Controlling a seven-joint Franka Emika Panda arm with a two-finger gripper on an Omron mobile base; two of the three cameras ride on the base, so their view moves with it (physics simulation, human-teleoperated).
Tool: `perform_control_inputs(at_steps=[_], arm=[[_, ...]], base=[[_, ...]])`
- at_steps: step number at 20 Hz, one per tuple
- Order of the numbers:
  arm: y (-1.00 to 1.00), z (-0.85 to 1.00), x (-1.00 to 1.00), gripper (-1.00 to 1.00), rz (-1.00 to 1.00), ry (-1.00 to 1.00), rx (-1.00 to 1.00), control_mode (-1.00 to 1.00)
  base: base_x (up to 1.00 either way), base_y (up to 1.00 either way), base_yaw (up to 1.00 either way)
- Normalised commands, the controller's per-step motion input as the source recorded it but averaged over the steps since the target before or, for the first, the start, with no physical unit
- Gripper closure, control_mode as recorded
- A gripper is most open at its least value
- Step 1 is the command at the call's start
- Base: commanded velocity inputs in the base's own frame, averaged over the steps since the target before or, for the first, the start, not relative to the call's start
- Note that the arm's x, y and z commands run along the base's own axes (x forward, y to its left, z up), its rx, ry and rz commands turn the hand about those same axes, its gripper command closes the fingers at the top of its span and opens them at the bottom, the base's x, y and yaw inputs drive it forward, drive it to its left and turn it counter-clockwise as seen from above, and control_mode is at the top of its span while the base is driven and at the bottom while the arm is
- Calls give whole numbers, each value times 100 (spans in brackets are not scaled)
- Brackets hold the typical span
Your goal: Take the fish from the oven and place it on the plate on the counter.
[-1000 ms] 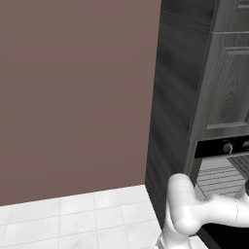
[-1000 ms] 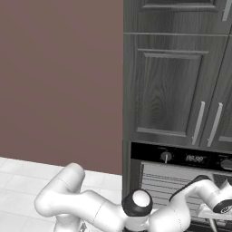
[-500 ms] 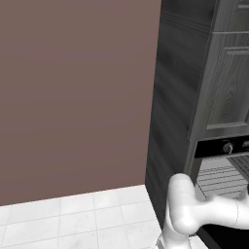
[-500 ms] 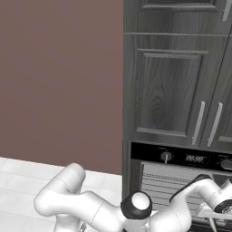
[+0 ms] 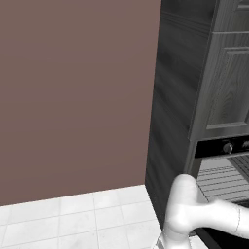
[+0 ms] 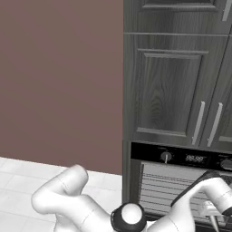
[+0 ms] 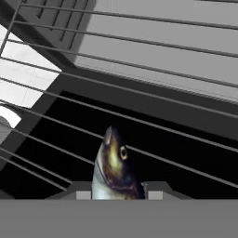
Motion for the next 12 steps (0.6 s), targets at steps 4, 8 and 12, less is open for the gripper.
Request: perform_control_inputs(at_steps=[4,8,12], arm=[[64,87,-16,100,3,-13,0,-100],[98,71,-4,100,0,-18,-7,-100],[94,73,-9,100,0,-12,-6,-100]], base=[[0,0,0],[0,0,0],[0,0,0]])
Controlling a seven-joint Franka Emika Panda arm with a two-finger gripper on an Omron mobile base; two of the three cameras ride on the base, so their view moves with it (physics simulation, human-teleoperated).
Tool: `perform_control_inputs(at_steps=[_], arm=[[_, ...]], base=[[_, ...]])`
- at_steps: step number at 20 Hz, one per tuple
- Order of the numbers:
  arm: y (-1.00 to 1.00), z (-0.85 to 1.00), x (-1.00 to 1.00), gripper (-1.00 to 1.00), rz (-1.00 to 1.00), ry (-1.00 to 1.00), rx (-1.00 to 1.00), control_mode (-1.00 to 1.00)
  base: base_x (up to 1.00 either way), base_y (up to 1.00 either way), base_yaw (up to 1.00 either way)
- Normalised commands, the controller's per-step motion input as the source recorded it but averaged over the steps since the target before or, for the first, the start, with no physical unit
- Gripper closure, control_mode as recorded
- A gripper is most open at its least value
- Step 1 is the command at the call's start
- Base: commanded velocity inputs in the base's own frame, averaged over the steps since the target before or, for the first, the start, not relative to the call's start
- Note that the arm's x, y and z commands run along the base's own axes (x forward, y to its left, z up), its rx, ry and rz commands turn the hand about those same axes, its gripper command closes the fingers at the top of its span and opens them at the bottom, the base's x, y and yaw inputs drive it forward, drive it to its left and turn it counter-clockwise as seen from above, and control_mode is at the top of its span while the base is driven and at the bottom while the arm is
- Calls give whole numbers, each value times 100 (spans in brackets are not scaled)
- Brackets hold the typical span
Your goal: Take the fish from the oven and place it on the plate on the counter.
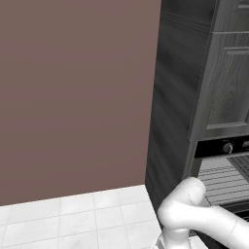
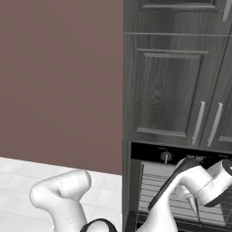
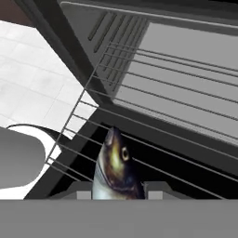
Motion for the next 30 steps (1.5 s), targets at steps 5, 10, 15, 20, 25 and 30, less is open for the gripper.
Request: perform_control_inputs(at_steps=[5,10,15,20,25,30], arm=[[88,78,-15,100,0,-11,-5,-100],[82,80,-36,100,0,-11,-5,-100],[83,68,-17,100,0,-11,-8,-100],[88,58,0,100,-3,-2,-8,-100],[80,48,16,100,-9,4,-4,-100],[86,31,27,100,-12,13,0,-100]], base=[[0,0,0],[0,0,0],[0,0,0],[0,0,0],[0,0,0],[0,0,0]])
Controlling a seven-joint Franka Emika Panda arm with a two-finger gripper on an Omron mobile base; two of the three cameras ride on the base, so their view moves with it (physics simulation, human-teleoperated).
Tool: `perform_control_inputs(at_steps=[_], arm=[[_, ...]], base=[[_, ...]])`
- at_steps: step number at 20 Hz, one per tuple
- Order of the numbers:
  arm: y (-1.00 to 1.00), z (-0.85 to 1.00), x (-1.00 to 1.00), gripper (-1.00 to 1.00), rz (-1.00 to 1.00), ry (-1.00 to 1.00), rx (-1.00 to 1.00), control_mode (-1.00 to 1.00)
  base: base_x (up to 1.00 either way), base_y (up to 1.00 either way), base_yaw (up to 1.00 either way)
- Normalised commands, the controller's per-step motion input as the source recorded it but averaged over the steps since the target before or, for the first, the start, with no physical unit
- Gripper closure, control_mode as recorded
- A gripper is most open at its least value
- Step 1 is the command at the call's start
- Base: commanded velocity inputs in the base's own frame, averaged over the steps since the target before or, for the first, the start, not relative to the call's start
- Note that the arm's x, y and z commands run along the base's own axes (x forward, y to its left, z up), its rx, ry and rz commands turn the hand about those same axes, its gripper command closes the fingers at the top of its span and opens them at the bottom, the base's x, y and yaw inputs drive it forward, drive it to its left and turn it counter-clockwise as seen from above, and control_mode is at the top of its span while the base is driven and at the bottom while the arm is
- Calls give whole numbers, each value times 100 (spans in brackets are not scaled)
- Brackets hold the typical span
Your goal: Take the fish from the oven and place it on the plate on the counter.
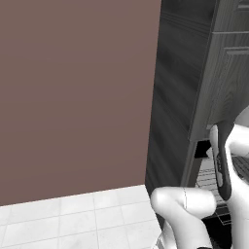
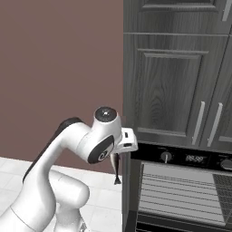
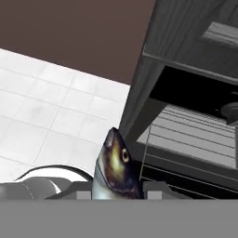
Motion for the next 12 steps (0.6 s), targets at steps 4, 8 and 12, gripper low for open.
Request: perform_control_inputs(at_steps=[4,8,12], arm=[[64,37,11,100,-14,12,0,-100],[53,32,14,100,-15,8,0,-100],[41,36,9,100,-15,7,0,-100]], base=[[0,0,0],[0,0,0],[0,0,0]])
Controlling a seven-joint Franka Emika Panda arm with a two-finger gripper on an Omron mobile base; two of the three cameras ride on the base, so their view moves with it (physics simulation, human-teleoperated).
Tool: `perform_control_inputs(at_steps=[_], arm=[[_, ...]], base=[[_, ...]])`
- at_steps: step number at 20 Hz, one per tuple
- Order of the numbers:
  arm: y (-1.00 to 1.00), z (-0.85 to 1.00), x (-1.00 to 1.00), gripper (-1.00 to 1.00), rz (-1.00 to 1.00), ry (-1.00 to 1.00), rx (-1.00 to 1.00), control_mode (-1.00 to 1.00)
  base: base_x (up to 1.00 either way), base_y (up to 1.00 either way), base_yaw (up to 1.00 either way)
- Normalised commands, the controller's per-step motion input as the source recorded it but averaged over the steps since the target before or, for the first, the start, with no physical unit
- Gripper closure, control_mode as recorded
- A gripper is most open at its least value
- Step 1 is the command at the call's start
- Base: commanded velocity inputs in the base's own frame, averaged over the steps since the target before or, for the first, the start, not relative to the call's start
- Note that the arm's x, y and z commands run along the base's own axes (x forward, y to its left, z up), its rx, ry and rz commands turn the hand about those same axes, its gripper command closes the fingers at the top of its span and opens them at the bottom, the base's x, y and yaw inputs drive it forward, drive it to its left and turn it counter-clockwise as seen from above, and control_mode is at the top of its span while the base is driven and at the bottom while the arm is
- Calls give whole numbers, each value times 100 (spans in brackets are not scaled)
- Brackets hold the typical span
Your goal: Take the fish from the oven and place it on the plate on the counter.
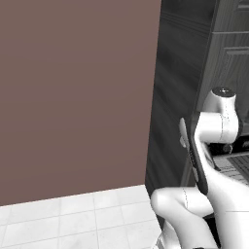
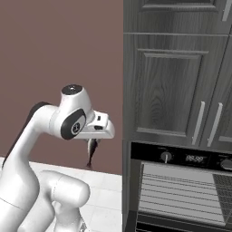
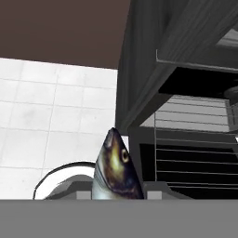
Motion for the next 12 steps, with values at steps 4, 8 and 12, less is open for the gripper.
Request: perform_control_inputs(at_steps=[4,8,12], arm=[[28,34,0,100,-8,0,1,-100],[18,22,0,100,0,1,1,-100],[13,21,-1,100,0,1,0,-100]], base=[[0,0,0],[0,0,0],[0,0,0]])
